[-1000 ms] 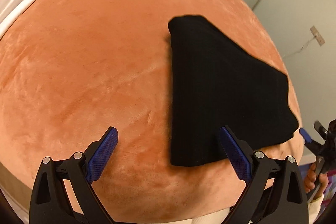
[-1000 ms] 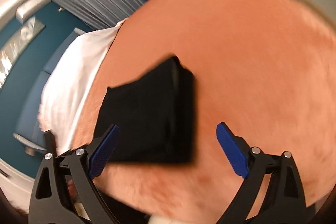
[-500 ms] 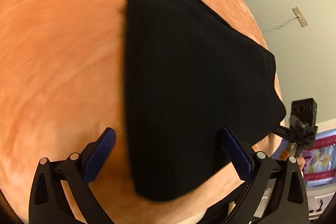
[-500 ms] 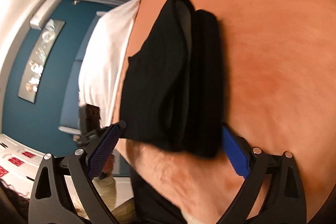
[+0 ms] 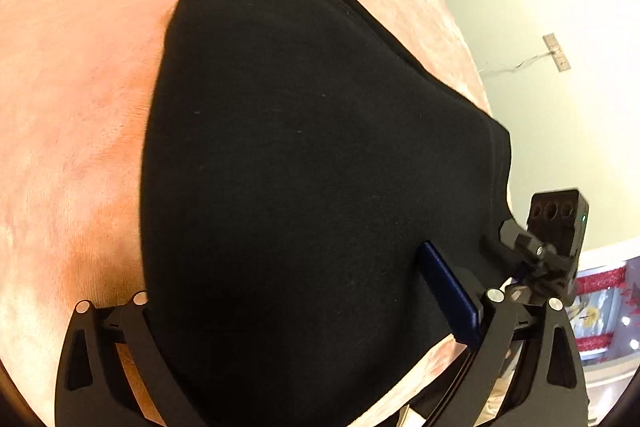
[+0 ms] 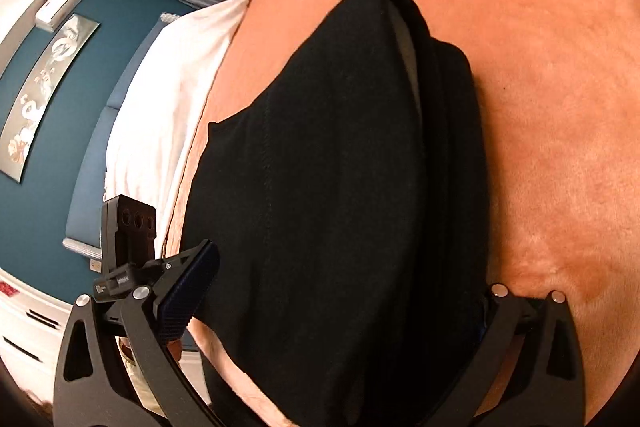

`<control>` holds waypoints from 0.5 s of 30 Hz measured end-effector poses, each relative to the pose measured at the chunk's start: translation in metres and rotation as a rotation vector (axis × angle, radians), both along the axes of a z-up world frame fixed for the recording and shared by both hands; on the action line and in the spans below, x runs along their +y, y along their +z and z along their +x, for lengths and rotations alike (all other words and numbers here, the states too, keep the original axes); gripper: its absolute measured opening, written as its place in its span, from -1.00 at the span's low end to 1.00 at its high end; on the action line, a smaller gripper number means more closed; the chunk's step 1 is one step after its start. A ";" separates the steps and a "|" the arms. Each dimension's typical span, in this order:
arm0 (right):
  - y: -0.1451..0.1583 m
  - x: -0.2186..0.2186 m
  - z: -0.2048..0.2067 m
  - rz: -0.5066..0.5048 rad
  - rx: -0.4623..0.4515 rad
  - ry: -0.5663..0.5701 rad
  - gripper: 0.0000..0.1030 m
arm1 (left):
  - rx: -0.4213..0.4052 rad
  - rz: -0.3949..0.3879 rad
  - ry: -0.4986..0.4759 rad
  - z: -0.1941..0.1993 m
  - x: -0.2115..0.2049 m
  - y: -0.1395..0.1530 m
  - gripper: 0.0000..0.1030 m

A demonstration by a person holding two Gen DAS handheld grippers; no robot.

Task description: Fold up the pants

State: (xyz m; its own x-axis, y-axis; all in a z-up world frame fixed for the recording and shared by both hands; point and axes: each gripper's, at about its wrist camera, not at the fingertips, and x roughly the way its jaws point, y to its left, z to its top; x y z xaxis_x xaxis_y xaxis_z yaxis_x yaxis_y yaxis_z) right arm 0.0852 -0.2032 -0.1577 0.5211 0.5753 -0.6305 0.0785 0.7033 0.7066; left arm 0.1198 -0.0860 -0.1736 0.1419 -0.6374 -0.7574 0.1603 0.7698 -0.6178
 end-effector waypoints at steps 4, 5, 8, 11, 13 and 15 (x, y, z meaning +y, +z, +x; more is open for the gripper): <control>0.003 0.015 0.004 -0.087 -0.007 0.022 0.90 | -0.010 0.007 0.042 0.001 -0.002 0.000 0.68; 0.003 0.014 0.004 -0.095 0.008 0.006 0.86 | -0.008 0.006 0.057 0.001 -0.001 0.000 0.65; 0.001 0.008 0.003 -0.118 0.038 -0.033 0.38 | -0.005 0.012 0.079 0.001 -0.002 0.002 0.48; 0.001 0.004 -0.001 -0.080 0.050 -0.064 -0.01 | -0.012 0.028 0.095 -0.001 -0.003 0.003 0.21; 0.006 0.008 -0.004 -0.088 0.046 -0.074 -0.17 | -0.014 0.024 0.110 -0.004 -0.005 0.009 -0.10; 0.018 0.012 -0.009 -0.090 0.028 -0.077 -0.26 | -0.015 0.009 0.129 -0.005 -0.009 0.015 -0.26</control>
State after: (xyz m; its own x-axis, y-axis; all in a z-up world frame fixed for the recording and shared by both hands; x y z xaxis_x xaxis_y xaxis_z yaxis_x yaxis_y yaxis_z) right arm 0.0758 -0.1908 -0.1401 0.5434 0.4745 -0.6925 0.1537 0.7548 0.6377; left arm 0.1150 -0.0953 -0.1583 0.2338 -0.6061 -0.7602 0.0684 0.7902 -0.6090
